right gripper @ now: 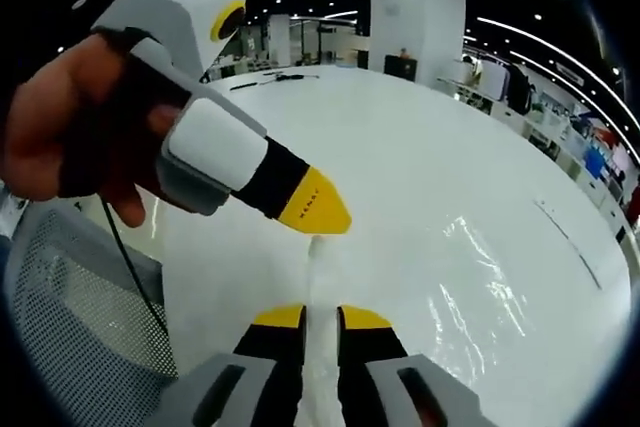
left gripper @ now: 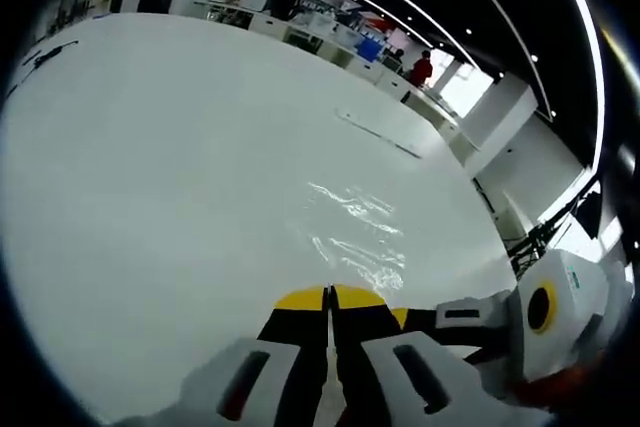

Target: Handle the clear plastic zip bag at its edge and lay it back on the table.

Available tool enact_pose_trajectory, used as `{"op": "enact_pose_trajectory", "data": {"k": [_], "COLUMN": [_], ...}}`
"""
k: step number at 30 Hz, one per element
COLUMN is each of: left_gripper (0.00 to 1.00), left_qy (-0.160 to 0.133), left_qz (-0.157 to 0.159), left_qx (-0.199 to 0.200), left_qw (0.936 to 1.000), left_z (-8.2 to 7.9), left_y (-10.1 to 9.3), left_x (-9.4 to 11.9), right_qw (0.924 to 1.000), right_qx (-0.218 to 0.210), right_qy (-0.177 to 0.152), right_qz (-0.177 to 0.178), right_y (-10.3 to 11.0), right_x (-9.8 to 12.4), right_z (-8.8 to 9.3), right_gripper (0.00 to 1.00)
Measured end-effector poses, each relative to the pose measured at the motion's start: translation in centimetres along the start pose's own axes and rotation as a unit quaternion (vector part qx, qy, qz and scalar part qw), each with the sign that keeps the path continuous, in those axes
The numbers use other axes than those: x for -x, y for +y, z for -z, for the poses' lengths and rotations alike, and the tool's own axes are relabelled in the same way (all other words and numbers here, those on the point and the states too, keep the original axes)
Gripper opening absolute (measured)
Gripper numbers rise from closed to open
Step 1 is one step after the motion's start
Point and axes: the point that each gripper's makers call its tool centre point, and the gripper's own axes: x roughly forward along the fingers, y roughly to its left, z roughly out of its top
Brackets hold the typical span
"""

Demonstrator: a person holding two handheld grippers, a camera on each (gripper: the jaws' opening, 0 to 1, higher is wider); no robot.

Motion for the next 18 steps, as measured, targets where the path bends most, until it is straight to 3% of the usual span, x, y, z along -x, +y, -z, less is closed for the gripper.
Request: {"op": "enact_pose_trajectory", "data": {"k": [12,18], "left_gripper": [0.0,0.02], "left_qy": [-0.004,-0.003], "left_qz": [-0.002,-0.008], "left_qx": [0.011,-0.045], "left_qw": [0.9999,0.999], "left_z": [0.6,0.9], "left_y": [-0.4,-0.2], "left_x": [0.8,1.2], "right_qw": [0.9975,0.9963], "right_qx": [0.067,0.082], "right_qy": [-0.005,-0.003], "right_qz": [0.023,0.026], "right_y": [0.0,0.1], "right_x": [1.2,1.4], "right_z": [-0.1,-0.1], "right_gripper": [0.0,0.0]}}
